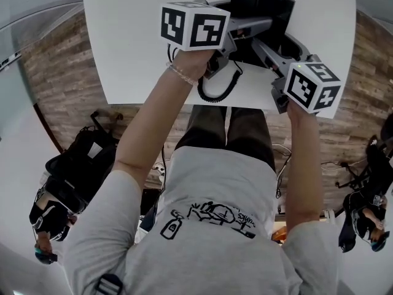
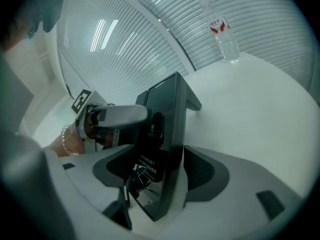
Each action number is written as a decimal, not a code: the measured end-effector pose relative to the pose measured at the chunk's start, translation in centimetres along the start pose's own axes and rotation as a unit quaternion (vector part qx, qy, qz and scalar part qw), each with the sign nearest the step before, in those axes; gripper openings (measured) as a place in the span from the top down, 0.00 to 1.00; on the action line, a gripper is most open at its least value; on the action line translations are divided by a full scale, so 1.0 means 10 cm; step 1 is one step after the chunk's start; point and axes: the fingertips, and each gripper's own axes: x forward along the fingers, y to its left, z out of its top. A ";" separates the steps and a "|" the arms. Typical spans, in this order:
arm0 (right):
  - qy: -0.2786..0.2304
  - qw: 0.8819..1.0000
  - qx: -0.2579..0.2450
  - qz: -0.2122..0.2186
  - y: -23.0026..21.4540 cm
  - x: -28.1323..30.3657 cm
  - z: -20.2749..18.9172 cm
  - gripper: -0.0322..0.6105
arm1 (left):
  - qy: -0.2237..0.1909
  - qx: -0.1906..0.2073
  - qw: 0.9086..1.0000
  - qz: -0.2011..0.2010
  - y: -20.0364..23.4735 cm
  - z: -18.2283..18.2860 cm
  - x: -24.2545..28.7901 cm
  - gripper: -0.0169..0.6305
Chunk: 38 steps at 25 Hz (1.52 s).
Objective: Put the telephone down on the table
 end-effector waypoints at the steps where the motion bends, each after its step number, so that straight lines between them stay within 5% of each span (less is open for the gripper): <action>1: -0.003 1.000 -0.008 -0.009 0.00 -0.03 0.03 0.53 | -0.010 0.000 1.000 0.008 0.00 0.02 -0.04 0.43; 9: -0.041 0.997 -0.050 -0.051 0.14 -0.48 0.34 0.53 | -0.047 0.012 0.996 0.072 -0.05 0.02 -0.60 0.40; 21: -0.089 0.978 -0.168 -0.091 0.71 -1.13 0.81 0.56 | -0.145 0.054 0.982 0.112 -0.72 0.18 -1.48 0.41; 33: -0.164 0.952 -0.237 -0.102 1.49 -1.83 1.19 0.73 | -0.209 0.144 0.962 0.099 -1.62 0.41 -2.10 0.80; 38: -0.186 0.943 -0.257 -0.103 1.77 -2.07 1.29 0.76 | -0.221 0.183 0.954 0.088 -1.99 0.44 -2.17 0.87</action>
